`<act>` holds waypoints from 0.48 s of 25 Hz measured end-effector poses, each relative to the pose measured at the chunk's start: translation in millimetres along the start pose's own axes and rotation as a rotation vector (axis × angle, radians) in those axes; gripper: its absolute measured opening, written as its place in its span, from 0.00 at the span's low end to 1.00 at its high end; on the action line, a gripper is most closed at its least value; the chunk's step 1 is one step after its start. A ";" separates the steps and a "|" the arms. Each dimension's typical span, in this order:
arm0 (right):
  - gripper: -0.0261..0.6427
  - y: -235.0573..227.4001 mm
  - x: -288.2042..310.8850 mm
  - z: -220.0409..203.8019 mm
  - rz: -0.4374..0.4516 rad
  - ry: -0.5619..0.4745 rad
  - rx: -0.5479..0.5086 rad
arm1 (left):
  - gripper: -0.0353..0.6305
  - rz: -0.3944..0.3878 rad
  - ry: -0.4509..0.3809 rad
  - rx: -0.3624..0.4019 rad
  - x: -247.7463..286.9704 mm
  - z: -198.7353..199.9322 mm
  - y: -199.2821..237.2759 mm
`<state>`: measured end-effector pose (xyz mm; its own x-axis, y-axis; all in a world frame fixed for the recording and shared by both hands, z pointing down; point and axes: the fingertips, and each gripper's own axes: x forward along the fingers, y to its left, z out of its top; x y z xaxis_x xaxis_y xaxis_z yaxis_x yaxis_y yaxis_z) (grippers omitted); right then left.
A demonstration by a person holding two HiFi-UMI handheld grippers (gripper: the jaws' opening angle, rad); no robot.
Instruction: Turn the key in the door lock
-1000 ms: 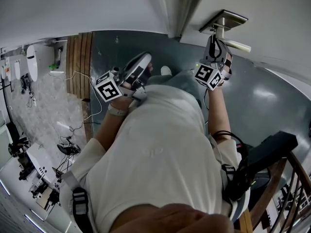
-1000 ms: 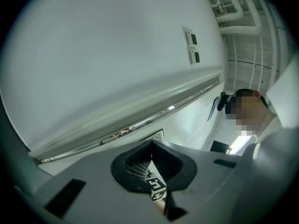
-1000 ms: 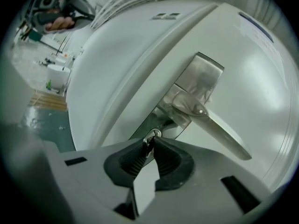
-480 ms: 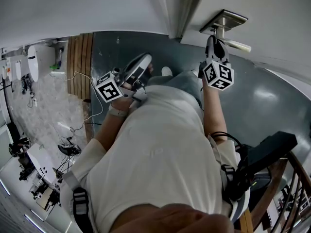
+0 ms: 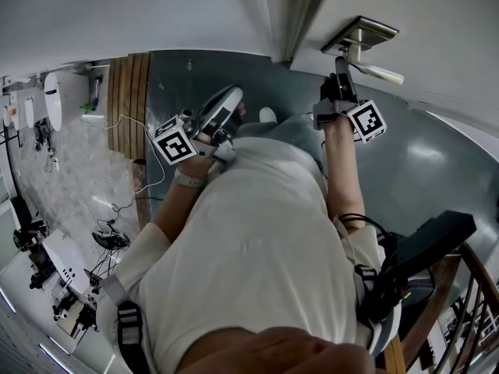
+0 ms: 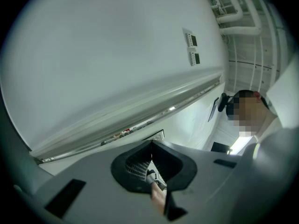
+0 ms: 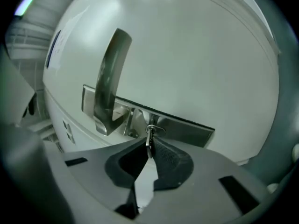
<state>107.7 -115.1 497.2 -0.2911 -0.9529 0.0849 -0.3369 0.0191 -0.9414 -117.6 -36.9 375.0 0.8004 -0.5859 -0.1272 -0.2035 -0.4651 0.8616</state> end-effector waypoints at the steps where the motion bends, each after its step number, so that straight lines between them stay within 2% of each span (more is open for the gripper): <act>1: 0.10 -0.4 0.1 0.2 0.020 -0.003 0.047 | 0.07 0.000 0.000 0.000 -0.1 0.1 0.0; 5: 0.10 1.6 0.7 -0.2 0.100 -0.017 0.218 | 0.06 0.001 0.001 -0.002 -0.2 0.0 0.3; 12: 0.10 -1.2 -0.3 -2.3 0.156 -0.037 0.443 | 0.07 0.000 0.004 -0.004 0.4 -1.3 0.7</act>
<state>106.2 -114.1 499.1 -0.2734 -0.9592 -0.0725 0.1255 0.0392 -0.9913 -116.7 -36.6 376.2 0.8025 -0.5833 -0.1252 -0.2013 -0.4624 0.8635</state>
